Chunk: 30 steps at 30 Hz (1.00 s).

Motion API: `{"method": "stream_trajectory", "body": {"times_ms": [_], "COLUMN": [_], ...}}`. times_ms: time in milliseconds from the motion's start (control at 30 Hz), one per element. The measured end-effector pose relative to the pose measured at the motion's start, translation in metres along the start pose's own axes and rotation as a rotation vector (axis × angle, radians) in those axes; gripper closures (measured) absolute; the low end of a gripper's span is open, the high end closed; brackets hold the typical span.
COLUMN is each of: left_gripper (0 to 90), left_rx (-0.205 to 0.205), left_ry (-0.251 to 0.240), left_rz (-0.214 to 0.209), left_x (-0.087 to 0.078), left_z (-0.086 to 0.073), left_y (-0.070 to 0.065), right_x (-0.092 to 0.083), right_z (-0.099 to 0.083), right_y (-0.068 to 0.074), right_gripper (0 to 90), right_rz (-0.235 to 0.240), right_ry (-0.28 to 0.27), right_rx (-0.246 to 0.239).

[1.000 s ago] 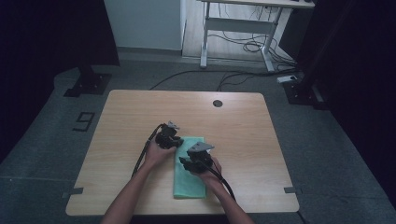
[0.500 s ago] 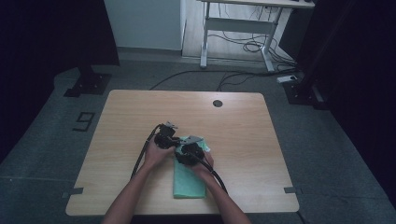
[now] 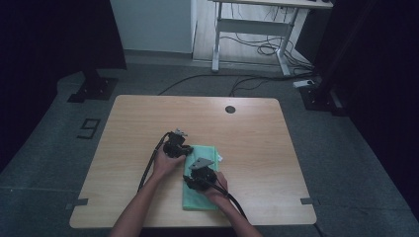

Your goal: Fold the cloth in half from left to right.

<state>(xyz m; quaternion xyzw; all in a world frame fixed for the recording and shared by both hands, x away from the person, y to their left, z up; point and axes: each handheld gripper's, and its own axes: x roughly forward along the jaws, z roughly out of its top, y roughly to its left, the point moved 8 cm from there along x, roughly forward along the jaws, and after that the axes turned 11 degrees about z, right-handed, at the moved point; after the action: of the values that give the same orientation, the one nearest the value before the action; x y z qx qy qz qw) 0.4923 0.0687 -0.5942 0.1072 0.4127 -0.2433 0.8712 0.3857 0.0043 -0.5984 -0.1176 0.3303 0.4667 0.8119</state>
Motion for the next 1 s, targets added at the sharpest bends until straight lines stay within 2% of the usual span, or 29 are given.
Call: {"method": "stream_trajectory", "body": {"times_ms": [200,267,333,400,600,667,733,833,1000], "left_gripper": [77.0,77.0,77.1,77.0,76.9,75.9,73.5,71.2,62.7], "left_rx": [-0.004,-0.005,-0.008,-0.009,-0.018,-0.004,0.000,-0.013,-0.034], "left_ry": [-0.002,-0.004,-0.005,-0.007,-0.006,-0.012,-0.038,-0.077,-0.102], "left_rz": [0.002,0.000,-0.001,-0.004,-0.005,0.001,-0.006,-0.004,-0.003], "left_x": [0.000,0.000,0.000,0.000,0.000,-0.001,-0.006,-0.015,-0.026], "left_z": [0.000,0.000,0.000,-0.001,0.000,0.000,0.003,0.008,0.011], "left_y": [0.000,0.000,0.000,0.000,0.000,-0.001,-0.002,0.000,0.006], "right_x": [-0.009,-0.013,-0.016,-0.018,-0.024,-0.025,-0.028,-0.037,-0.048], "right_z": [-0.012,-0.015,-0.020,-0.025,-0.031,-0.030,-0.027,-0.019,-0.014], "right_y": [0.023,0.030,0.040,0.047,0.055,0.054,0.048,0.028,-0.011], "right_gripper": [49.5,47.7,46.5,47.1,46.2,44.5,43.8,44.6,43.6], "right_rz": [0.024,0.045,0.085,0.082,0.107,0.122,0.129,0.108,0.044], "right_ry": [0.001,0.004,0.012,0.017,0.017,0.012,-0.020,-0.091,-0.115], "right_rx": [-0.054,-0.063,-0.071,-0.101,-0.109,-0.104,-0.089,-0.034,0.024]}}
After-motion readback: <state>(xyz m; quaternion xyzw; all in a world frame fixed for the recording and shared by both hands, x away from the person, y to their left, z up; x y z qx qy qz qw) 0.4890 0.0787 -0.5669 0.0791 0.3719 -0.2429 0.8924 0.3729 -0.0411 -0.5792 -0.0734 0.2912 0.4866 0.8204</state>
